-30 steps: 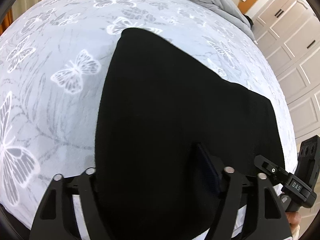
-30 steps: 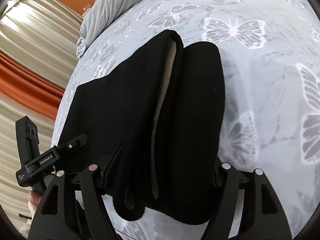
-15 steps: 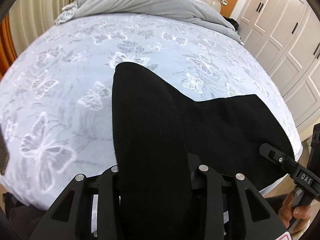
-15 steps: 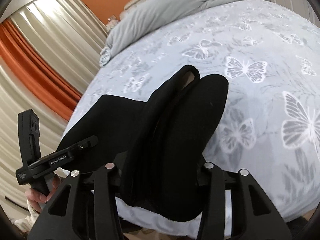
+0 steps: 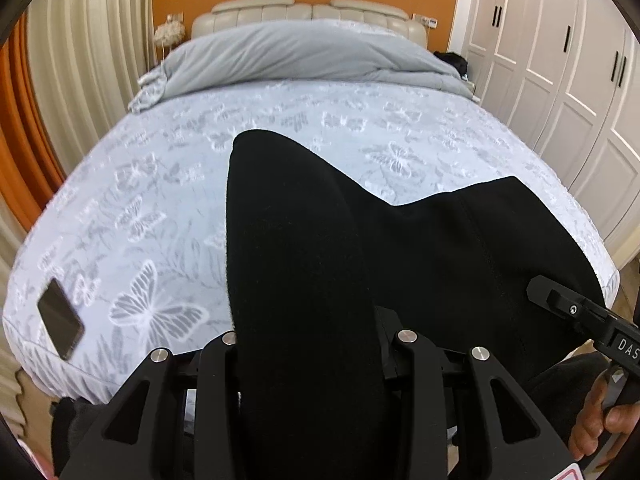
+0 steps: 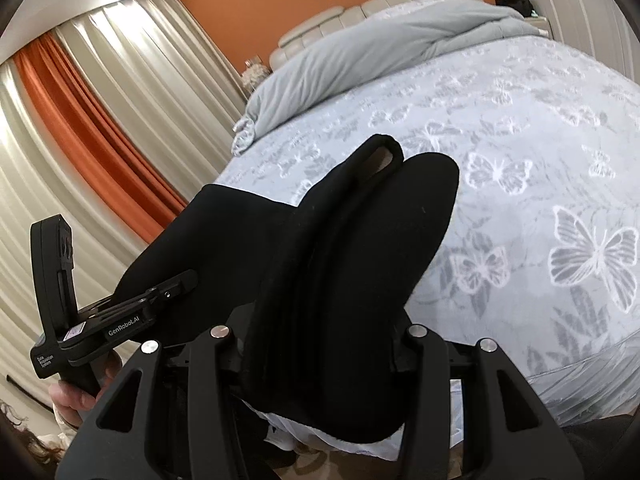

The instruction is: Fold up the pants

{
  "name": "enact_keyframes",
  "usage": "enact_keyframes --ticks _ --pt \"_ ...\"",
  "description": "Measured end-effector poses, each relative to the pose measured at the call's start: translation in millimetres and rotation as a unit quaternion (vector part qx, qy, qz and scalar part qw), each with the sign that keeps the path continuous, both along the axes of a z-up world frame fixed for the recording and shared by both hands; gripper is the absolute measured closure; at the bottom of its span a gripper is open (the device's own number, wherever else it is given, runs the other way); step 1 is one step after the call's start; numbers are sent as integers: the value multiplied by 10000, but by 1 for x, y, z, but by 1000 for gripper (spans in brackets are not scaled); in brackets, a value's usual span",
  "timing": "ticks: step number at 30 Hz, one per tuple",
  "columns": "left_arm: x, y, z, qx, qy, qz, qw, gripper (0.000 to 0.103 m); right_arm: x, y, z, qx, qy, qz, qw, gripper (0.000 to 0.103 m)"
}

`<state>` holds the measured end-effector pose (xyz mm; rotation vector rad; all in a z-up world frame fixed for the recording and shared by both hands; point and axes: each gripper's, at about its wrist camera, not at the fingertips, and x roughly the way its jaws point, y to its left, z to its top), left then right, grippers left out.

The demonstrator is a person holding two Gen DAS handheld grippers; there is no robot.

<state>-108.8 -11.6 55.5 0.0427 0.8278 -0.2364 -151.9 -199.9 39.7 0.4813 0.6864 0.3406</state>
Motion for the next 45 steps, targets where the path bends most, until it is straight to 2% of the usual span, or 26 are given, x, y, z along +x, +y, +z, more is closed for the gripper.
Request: enact_keyframes --ticks 5,12,20,27,32,37,40,45 --pt "-6 -1 31 34 -368 -4 9993 70 -5 0 32 -64 -378 0 9993 60" --pt "2 -2 77 71 -929 10 9957 70 12 -1 75 -192 -865 15 9961 60" --pt "39 -8 116 178 -1402 135 9899 69 52 0 115 -300 -1252 35 9917 60" --pt "82 -15 130 255 -1628 223 9861 68 107 -3 139 -389 -1436 56 9889 60" --pt "126 -20 129 243 -1709 247 9847 68 154 -10 142 -377 -1504 51 9879 60" --pt "189 -21 122 -66 -1787 147 9838 68 213 -25 133 -193 -1555 -45 9876 60" --pt "227 -25 113 -167 -1861 102 9823 67 254 -36 117 -72 -1546 -104 9879 59" --pt "294 -32 77 -354 -1816 73 9827 67 325 -49 78 46 -1503 -182 9885 59"
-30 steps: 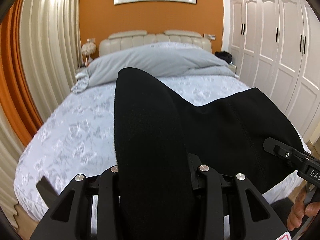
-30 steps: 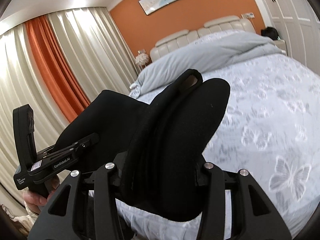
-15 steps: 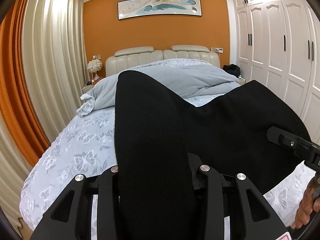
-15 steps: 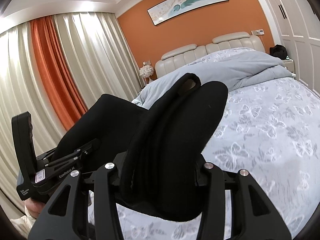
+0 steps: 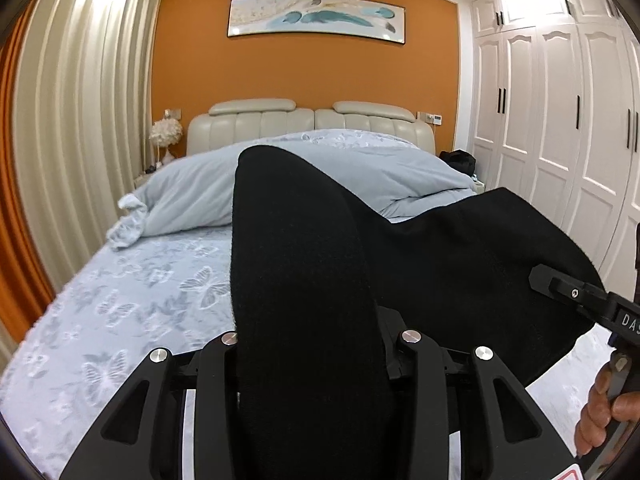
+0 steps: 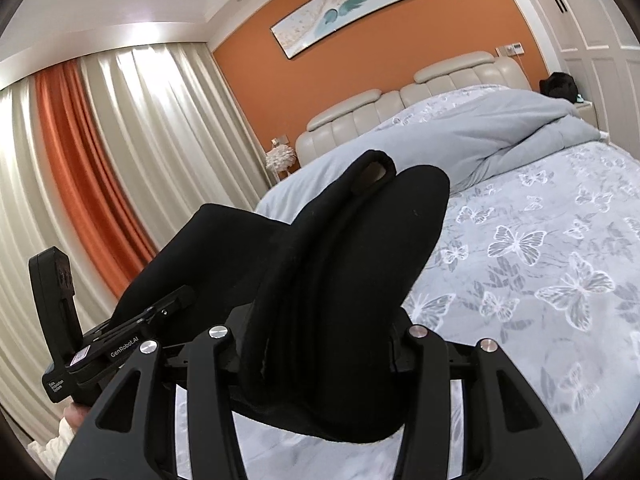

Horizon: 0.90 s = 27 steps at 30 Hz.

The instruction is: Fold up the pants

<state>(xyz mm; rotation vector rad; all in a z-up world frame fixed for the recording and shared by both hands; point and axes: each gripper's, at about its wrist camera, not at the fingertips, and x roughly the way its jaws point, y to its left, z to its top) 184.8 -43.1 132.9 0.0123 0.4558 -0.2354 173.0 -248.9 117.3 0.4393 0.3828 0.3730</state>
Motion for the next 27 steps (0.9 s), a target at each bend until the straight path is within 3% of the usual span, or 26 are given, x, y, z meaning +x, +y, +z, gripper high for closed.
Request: enact_keyframes --ticks 9,13,15,17,18,19,21,23,24,27 --pt "88 -7 -76 -67 47 133 9999 67 96 -8 -82 50 191 -4 9998 59" --pt "123 -7 -119 -14 224 197 9996 66 132 -9 -133 64 539 -30 9985 57" --pt "143 -5 -150 33 568 263 9980 60 146 -8 -163 -135 969 -81 9952 50" --pt "162 1 -185 102 1149 291 9929 54 158 -17 -204 -420 1737 -359 9832 44" --pt "173 9 -209 102 1675 319 9853 54 158 -24 -213 -326 1895 -405 9805 32" --pt "175 19 -219 -68 1840 356 9823 49 152 -35 -216 39 1845 -383 9821 33" --pt "157 46 -210 -789 1556 387 9839 49 127 -48 -191 -97 1422 -1110 9835 38" --pt "139 50 -183 -685 1118 637 9893 49 118 -34 -158 -470 923 -821 9912 48" --pt "128 47 -160 -615 656 615 9940 47 120 -23 -145 -542 824 -654 9930 48" --pt "120 25 -123 -394 71 445 9982 21 138 15 -124 -662 645 -181 9956 48"
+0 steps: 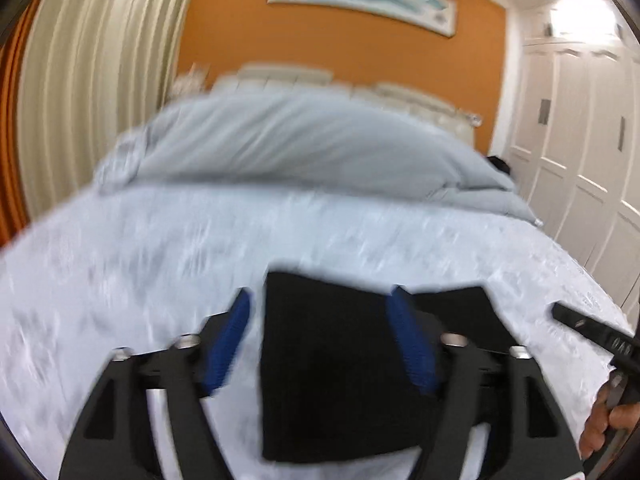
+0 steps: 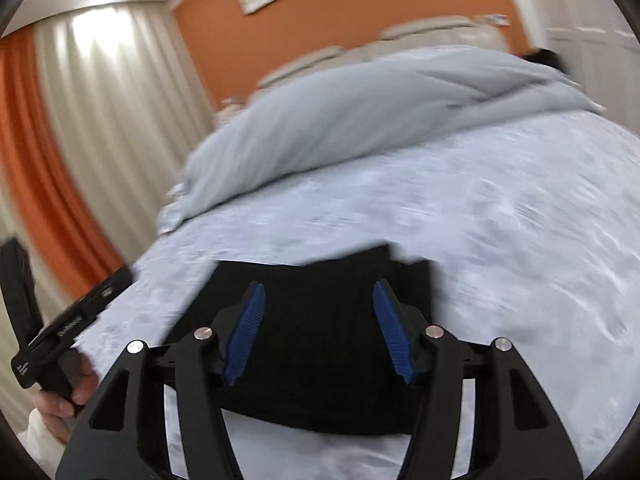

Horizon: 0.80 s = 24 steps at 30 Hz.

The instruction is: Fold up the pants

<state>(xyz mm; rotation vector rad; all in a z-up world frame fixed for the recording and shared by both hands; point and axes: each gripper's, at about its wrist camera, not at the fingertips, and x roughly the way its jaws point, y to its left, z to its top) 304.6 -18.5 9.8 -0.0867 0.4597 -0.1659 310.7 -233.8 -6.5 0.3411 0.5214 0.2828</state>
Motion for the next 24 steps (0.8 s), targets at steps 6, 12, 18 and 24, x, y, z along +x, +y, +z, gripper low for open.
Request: enact_keyframes --ticks 6,12,18,24 --pt "70 -44 -31 327 918 164 9951 24 67 11 -49 -893 904 -699 9894 53" --pt "49 4 -47 -459 904 66 9948 25 46 -26 -78 -277 1170 -211 9925 41" --pt "40 -4 -53 -393 1169 48 9924 23 47 -17 -57 -462 987 -225 9938 100" --pt "31 -13 -47 -216 985 -106 9949 18 49 -27 -54 -743 1113 -149 9909 91"
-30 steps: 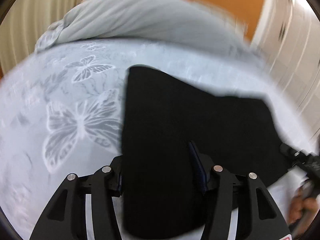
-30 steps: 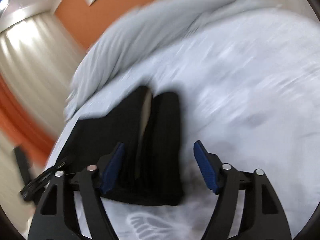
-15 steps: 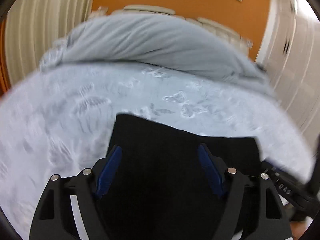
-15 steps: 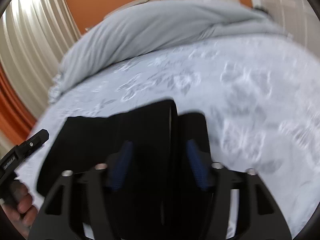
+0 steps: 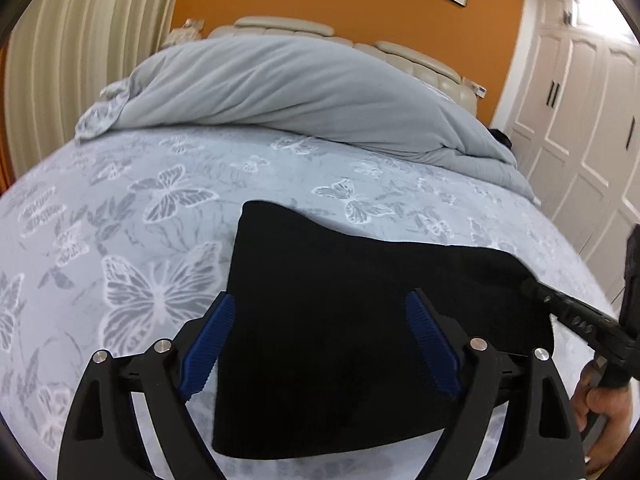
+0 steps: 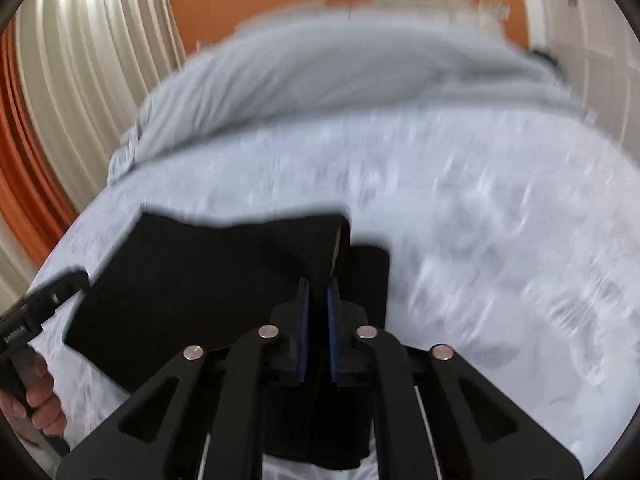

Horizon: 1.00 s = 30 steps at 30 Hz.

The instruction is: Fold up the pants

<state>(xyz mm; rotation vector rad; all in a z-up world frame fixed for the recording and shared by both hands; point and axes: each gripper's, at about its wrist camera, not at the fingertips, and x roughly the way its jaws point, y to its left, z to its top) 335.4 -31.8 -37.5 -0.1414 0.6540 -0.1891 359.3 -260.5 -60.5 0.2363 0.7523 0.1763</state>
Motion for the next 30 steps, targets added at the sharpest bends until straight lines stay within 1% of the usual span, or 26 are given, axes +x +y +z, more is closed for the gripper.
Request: enact_keyframes --ticks 1,2,4,5,7,8,9,10,11,12,13,14,15,16,17,18,19,20,21,23,24,25,27,28,29,30 --pt "-1 -3 -4 100 2 14 9999 18 2 1 -4 117 64 25 9999 90" --pt "-1 -4 -7 111 36 1 9999 18 1 5 -5 136 12 50 9999 87" --pt "-1 -4 -14 20 177 -38 9998 18 4 11 -5 -9 18 14 10000 74" --pt "-1 -3 -17 -29 236 -43 9997 18 7 13 -8 15 58 21 10000 67" --pt "-2 -3 -20 10 210 -37 9998 18 11 15 -16 43 167 41 9998 60" --pt "-2 -4 -20 49 190 -47 9998 18 15 16 -23 146 230 64 9996 54" --pt "-2 -5 -21 101 175 -57 9998 18 17 15 -28 275 267 66 9992 53" --pt "-2 -6 -22 167 175 -47 9997 18 17 14 -31 397 247 32 9989 55" --pt "-2 -7 -24 225 180 -24 9996 18 17 13 -30 477 233 51 9986 72" --pt "-1 -8 -25 246 181 -19 9995 18 17 12 -25 591 222 67 9980 83" --pt "-1 -8 -26 273 181 -1 9995 18 15 10 -17 667 149 86 9976 87" --pt "-2 -9 -26 263 176 2 9995 18 8 8 -1 663 -43 79 9978 94" --pt "-2 -8 -26 224 168 -34 9996 18 1 5 11 624 -219 63 9978 98" --pt "-2 -9 -25 176 155 -55 9997 18 -4 3 20 574 -351 81 9977 99" --pt "-3 -9 -24 147 158 -69 9997 18 -8 -1 24 398 -442 21 9982 99" --pt "-2 -11 -25 120 171 -91 9997 18 -7 -1 17 149 -380 -79 9991 98" --pt "-1 -14 -28 128 182 -138 9997 18 4 -2 -7 -11 37 -101 9999 97" --pt "1 -21 -32 258 184 -192 9993 16 10 -5 -24 18 280 -148 9995 89" --pt "2 -30 -36 590 150 -165 9980 16 5 -11 -28 236 144 -181 9995 89" --pt "0 -45 -41 1187 22 -88 9929 16 -10 -19 -10 563 -64 -328 9979 86" --pt "-2 -50 -42 1360 -34 -100 9906 16 -18 -20 2 661 -255 -363 9968 86" --pt "-6 -53 -42 1407 -85 -173 9899 16 -27 -17 17 716 -530 -248 9957 86" --pt "-9 -52 -42 1284 -89 -225 9914 16 -30 -6 28 652 -647 -52 9958 86" --pt "-9 -51 -42 1269 -80 -204 9917 16 -25 -1 25 674 -557 75 9961 86" --pt "-6 -51 -43 1274 -55 -173 9917 16 -15 4 12 501 -307 87 9982 88" --pt "-5 -51 -43 1287 -43 -152 9916 16 -4 5 -6 191 13 -46 9998 90"
